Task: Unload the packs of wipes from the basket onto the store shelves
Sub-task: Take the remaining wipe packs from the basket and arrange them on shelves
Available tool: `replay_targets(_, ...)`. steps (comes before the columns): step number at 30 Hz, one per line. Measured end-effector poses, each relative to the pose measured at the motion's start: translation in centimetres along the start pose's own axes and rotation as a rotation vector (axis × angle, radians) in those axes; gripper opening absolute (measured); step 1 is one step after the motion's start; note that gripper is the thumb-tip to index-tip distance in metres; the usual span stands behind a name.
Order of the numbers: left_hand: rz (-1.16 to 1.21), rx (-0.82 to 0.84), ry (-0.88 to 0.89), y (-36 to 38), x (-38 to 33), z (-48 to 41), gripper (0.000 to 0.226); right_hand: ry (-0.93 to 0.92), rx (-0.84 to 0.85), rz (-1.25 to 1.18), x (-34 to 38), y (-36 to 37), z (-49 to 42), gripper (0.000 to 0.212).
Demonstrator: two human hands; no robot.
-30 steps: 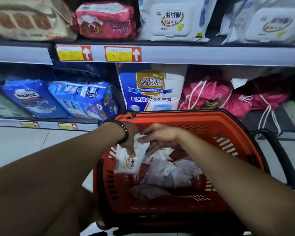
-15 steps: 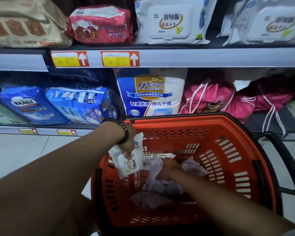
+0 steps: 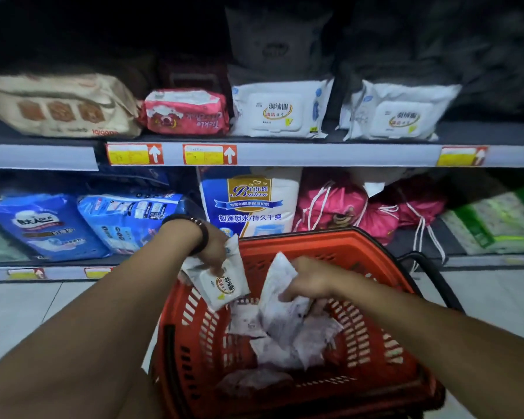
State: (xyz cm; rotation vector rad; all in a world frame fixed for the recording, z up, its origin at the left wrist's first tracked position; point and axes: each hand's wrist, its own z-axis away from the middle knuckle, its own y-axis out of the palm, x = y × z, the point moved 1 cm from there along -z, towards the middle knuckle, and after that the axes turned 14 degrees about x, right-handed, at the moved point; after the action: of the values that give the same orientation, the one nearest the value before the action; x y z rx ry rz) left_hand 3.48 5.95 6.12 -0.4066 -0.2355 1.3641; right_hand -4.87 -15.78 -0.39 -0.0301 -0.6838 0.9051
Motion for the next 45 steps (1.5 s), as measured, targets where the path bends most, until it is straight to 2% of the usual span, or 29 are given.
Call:
replay_targets(3, 0.31, 0.055, 0.125, -0.4, 0.4, 1.5, 0.042, -0.067, -0.222, 0.065, 1.7, -3.5, 6.4, 0.02)
replay_targets(6, 0.535, 0.038, 0.369, -0.5, 0.0, 1.7, 0.055, -0.155, -0.492, -0.061, 0.5, -4.9, 10.7, 0.025)
replay_targets(8, 0.724, 0.02, 0.54, -0.5, -0.9, 1.8, 0.053, -0.207, -0.658, -0.16, -0.3, -4.4, 12.1, 0.026)
replay_targets(11, 1.059, -0.051, 0.731, 0.1, -3.4, 3.1, 0.035, -0.233, -0.929, 0.092, 0.2, -3.4, 12.5, 0.042)
replay_targets(12, 1.179, -0.066, 0.786, 0.4, -4.6, 3.5, 0.03, -0.267, -0.987, 0.104, 0.7, -3.0, 12.4, 0.049)
replay_targets(14, 1.36, -0.136, 0.889, 1.0, -6.9, 4.3, 0.025, -0.384, -1.008, 0.036, 1.8, -1.9, 11.9, 0.057)
replay_targets(17, 1.417, -0.265, 1.018, 1.7, -9.6, 5.1, 0.073, -0.487, -0.888, 0.014, 3.2, 0.2, 10.5, 0.074)
replay_targets(19, 1.44, -0.365, 1.056, 2.0, -9.9, 5.0, 0.082, -0.548, -0.866, 0.013, 3.8, 1.0, 10.6, 0.078)
replay_targets(22, 1.537, -0.441, 1.154, 2.0, -9.4, 4.3, 0.073, -0.701, -0.833, 0.023, 4.5, 1.5, 11.1, 0.062)
replay_targets(25, 1.651, -0.396, 1.17, 1.8, -9.2, 4.3, 0.049, -0.769, -0.761, -0.001, 4.8, 1.6, 11.2, 0.059)
replay_targets(27, 1.672, -0.373, 1.148, 1.6, -8.7, 4.1, 0.036, -0.759, -0.792, -0.04, 4.7, 0.5, 11.3, 0.049)
replay_targets(30, 1.666, -0.349, 1.132, 1.4, -8.1, 4.1, 0.037, -0.586, -1.028, -0.096, 3.4, -2.0, 11.8, 0.045)
replay_targets(31, 1.645, -0.351, 1.13, 1.4, -8.0, 4.3, 0.039, -0.51, -1.066, -0.108, 2.8, -2.7, 11.9, 0.053)
replay_targets(33, 1.601, -0.341, 1.166, 1.7, -8.3, 4.6, 0.048, -0.417, -1.001, -0.133, 2.3, -3.2, 11.9, 0.074)
replay_targets(36, 1.536, -0.41, 1.241, 1.9, -9.2, 5.1, 0.062, -0.421, -0.96, -0.184, 2.5, -3.1, 11.7, 0.097)
replay_targets(38, 1.489, -0.488, 1.27, 1.7, -9.7, 5.5, 0.053, -0.442, -1.013, -0.202, 2.7, -3.6, 11.6, 0.104)
replay_targets(40, 1.432, -0.533, 1.298, 1.3, -10.1, 6.1, 0.048, -0.464, -1.041, -0.221, 2.8, -4.3, 11.7, 0.1)
replay_targets(43, 1.258, -0.611, 1.305, 0.6, -10.6, 7.4, 0.07, -0.499, -1.057, -0.257, 3.0, -5.3, 12.5, 0.081)
replay_targets(45, 1.121, -0.667, 1.261, -0.1, -11.3, 8.8, 0.069, -0.492, -1.083, -0.326, 3.0, -5.9, 13.0, 0.078)
